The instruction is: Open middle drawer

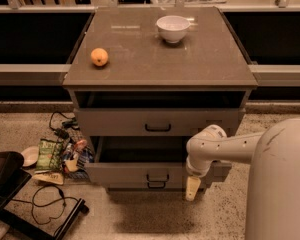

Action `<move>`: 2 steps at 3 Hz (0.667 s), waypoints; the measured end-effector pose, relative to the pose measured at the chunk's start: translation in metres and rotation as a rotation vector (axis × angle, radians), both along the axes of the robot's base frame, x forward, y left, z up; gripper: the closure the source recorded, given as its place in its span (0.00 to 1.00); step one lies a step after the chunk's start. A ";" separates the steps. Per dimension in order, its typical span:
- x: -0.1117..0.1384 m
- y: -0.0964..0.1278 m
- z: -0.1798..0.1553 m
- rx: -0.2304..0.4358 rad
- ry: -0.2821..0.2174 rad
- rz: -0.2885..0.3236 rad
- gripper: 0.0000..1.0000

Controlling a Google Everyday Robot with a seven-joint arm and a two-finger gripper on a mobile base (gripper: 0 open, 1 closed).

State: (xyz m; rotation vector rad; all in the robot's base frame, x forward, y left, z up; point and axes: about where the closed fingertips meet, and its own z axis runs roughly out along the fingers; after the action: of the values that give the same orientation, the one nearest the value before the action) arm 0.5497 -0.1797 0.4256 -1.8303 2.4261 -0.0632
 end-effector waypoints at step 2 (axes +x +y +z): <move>-0.042 0.008 -0.009 0.031 0.072 -0.068 0.50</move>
Offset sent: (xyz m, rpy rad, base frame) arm -0.0815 0.0142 -0.0178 0.0407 0.1454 -0.1363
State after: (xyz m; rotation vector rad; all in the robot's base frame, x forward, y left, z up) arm 0.5072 -0.1721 0.4167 -1.7671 2.5223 0.0360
